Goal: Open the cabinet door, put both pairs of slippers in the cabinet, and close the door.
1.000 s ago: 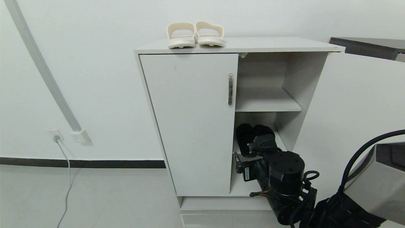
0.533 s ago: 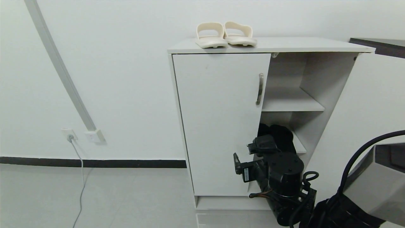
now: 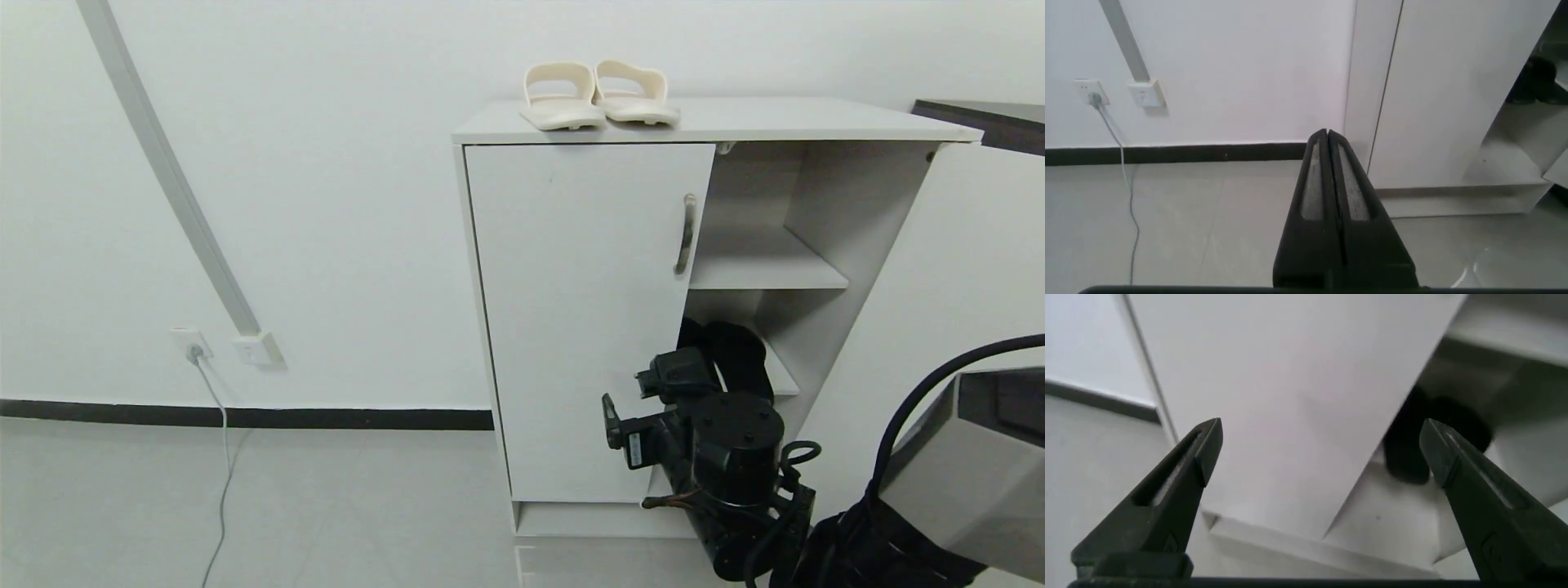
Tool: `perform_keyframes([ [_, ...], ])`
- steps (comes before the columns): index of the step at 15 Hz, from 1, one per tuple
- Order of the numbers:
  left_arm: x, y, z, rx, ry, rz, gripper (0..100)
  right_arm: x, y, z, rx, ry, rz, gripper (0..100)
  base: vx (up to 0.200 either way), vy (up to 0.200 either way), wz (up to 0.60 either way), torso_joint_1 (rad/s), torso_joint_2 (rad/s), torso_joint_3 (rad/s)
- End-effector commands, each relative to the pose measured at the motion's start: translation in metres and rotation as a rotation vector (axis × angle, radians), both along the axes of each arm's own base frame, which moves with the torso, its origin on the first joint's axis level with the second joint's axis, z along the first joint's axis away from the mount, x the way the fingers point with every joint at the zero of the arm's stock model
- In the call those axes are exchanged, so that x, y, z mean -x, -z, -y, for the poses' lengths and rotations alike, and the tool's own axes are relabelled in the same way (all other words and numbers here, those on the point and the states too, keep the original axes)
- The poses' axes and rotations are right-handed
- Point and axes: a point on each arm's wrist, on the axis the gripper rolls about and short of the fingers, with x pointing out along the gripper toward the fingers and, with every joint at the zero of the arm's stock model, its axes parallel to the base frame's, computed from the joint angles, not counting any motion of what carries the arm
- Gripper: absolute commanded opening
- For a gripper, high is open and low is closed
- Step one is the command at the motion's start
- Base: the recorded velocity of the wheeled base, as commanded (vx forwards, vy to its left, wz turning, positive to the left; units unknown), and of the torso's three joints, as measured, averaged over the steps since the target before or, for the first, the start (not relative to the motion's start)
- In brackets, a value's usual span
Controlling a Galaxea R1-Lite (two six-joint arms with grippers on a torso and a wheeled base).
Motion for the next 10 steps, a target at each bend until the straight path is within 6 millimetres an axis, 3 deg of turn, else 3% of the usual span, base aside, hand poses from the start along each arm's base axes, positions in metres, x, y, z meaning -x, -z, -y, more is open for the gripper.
perform_keyframes([
  [1,-0.0001,-0.0001,0.0,-0.001,0.001,0.0,0,0.001,0.0004,-0.0013,0.001,-0.005,0.0,100,0.0,0.0,0.0,0.041,-0.43,-0.344],
  [10,-0.0001,-0.0001,0.0,-0.001,0.0,0.0,0,0.0021,-0.0027,0.0007,0.012,-0.006,0.033,100,0.0,0.0,0.0,0.102,-0.45,-0.349],
])
